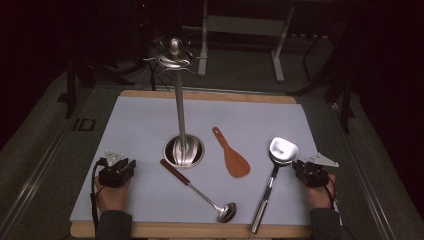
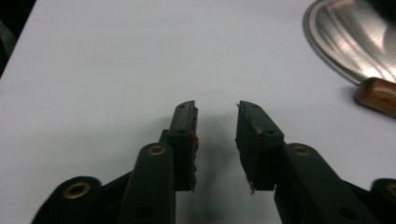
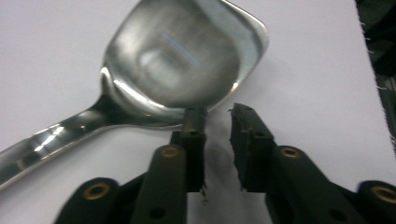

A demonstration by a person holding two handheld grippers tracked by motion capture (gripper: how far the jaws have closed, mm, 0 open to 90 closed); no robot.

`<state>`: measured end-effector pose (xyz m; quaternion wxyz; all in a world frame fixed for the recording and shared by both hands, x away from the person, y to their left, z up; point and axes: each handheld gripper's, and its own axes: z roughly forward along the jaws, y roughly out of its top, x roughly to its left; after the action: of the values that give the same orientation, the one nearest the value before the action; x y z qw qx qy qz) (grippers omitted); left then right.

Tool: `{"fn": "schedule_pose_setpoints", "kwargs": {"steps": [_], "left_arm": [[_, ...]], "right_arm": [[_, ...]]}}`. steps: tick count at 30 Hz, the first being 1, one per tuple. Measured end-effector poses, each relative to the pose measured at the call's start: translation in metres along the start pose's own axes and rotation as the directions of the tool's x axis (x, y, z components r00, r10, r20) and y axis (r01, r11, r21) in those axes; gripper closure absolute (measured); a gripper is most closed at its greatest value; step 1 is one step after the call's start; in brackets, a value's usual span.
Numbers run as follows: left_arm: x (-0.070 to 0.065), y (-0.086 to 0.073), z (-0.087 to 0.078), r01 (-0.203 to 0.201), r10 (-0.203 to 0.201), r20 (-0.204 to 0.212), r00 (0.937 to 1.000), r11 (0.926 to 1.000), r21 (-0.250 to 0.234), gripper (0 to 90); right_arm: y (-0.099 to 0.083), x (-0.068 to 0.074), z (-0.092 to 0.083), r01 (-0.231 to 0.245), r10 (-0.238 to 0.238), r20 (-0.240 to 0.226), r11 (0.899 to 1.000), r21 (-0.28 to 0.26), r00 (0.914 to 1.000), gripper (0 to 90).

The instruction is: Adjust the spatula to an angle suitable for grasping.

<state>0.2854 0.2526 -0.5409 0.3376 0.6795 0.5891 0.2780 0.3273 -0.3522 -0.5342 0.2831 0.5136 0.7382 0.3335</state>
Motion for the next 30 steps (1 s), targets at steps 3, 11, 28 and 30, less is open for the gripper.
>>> {"fn": "schedule_pose_setpoints", "kwargs": {"steps": [3,11,28,30], "left_arm": [[0.001,0.0,-0.001,0.002,-0.002,0.007,1.0,1.0,-0.005,70.4],[-0.001,-0.001,-0.002,-0.005,0.006,0.013,0.9999,0.9998,-0.02,74.4],[-0.004,-0.001,-0.003,-0.043,0.043,0.021,0.9988,0.9988,-0.025,89.4],[-0.004,-0.001,-0.003,-0.044,0.044,0.022,0.9988,0.9987,-0.026,89.4]], "right_arm": [[0.0,0.002,-0.001,0.0,0.0,-0.023,1.0,-0.003,0.9997,81.8],[0.012,0.026,-0.006,0.06,-0.065,-0.106,0.997,-0.045,0.9922,90.0],[0.036,0.068,0.028,0.211,-0.207,-0.175,0.978,0.004,0.9625,90.0],[0.037,0.069,0.033,0.203,-0.196,-0.176,0.979,0.026,0.9647,90.0]]}}
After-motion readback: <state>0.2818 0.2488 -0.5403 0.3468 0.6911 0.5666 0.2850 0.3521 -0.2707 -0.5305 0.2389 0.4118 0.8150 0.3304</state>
